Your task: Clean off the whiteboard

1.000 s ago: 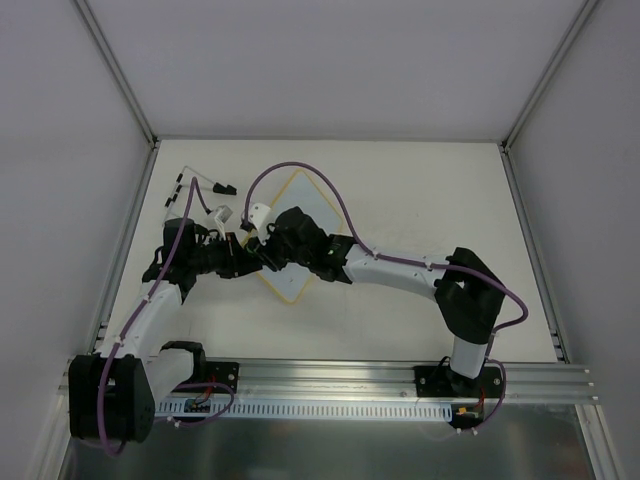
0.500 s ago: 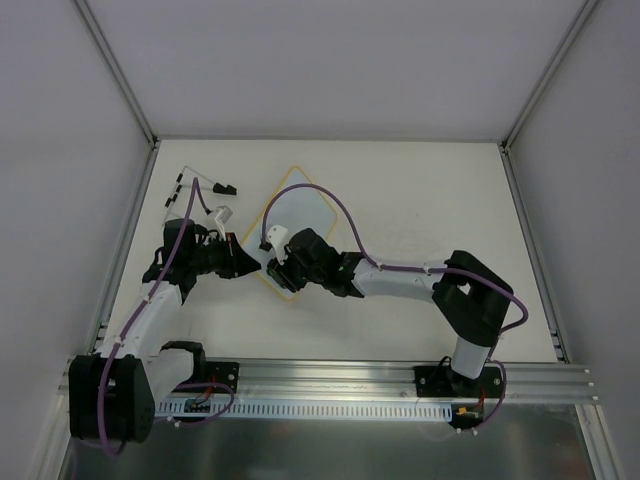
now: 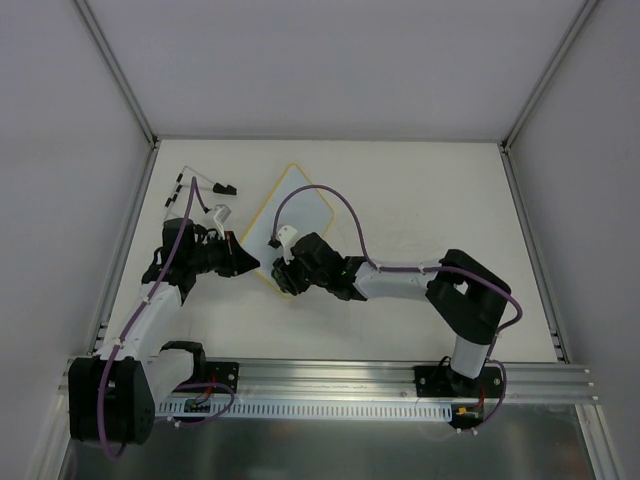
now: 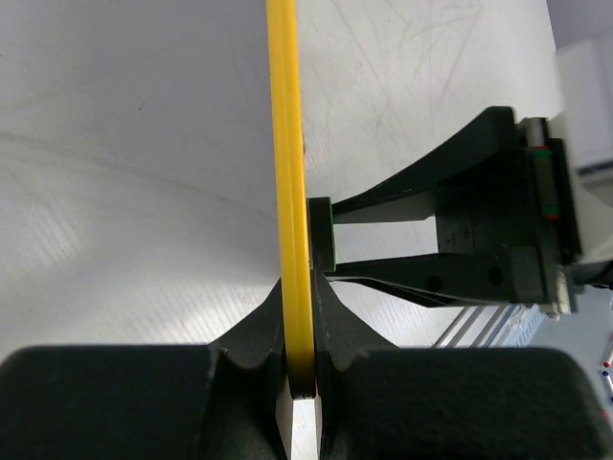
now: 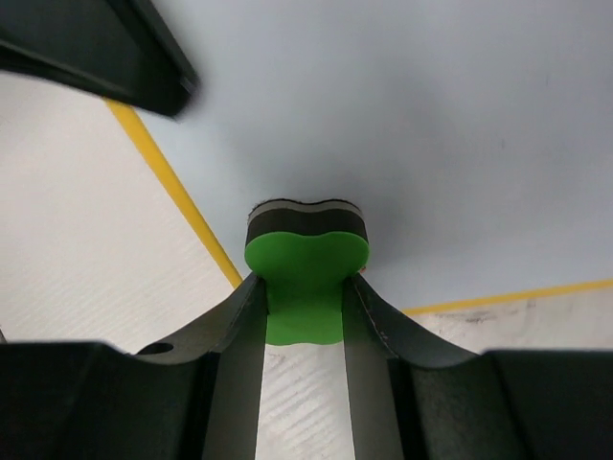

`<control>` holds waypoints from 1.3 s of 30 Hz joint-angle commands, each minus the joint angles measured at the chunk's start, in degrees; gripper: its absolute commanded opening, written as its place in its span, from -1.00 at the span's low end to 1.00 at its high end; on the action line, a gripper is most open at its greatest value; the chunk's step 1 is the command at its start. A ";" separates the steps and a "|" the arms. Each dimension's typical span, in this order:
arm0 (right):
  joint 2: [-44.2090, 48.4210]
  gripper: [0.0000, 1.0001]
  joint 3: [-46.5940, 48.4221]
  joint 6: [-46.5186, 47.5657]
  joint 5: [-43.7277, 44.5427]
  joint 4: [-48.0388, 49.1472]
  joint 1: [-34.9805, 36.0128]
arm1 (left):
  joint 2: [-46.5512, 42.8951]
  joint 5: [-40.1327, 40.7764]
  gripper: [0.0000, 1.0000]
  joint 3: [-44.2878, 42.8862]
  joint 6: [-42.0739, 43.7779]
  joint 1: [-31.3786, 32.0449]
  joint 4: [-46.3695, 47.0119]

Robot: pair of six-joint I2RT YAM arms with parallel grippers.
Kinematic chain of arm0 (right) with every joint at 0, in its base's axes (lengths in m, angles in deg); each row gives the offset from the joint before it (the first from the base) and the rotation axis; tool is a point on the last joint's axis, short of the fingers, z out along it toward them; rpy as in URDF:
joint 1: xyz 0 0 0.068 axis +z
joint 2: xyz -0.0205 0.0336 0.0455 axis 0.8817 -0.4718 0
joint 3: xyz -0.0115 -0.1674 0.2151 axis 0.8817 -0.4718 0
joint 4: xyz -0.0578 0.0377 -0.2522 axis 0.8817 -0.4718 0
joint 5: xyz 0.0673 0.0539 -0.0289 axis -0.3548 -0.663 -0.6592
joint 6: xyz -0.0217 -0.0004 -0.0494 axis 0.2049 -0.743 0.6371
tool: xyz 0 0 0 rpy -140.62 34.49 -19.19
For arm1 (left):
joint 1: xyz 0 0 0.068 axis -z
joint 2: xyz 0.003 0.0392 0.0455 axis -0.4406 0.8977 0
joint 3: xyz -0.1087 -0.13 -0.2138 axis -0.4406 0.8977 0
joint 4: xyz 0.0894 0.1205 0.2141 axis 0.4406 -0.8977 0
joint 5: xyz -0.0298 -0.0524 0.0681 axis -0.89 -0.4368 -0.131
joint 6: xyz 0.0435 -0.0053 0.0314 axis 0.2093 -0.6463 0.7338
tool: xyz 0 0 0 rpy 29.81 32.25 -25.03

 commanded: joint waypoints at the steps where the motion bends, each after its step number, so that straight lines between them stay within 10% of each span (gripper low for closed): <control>1: -2.51 -0.99 -5.01 -7.57 -0.59 4.42 -1.42 | -1.95 -7.08 -1.00 -1.84 -0.30 1.03 4.12; 21: -2.52 -0.99 -10.83 -31.64 0.98 10.49 -8.63 | -2.21 -6.99 -1.00 -1.84 -0.30 1.03 4.12; 39: -6.29 -0.99 -5.91 -51.88 -1.82 35.01 -4.85 | -1.86 -7.87 -1.00 -1.66 -0.74 1.03 4.12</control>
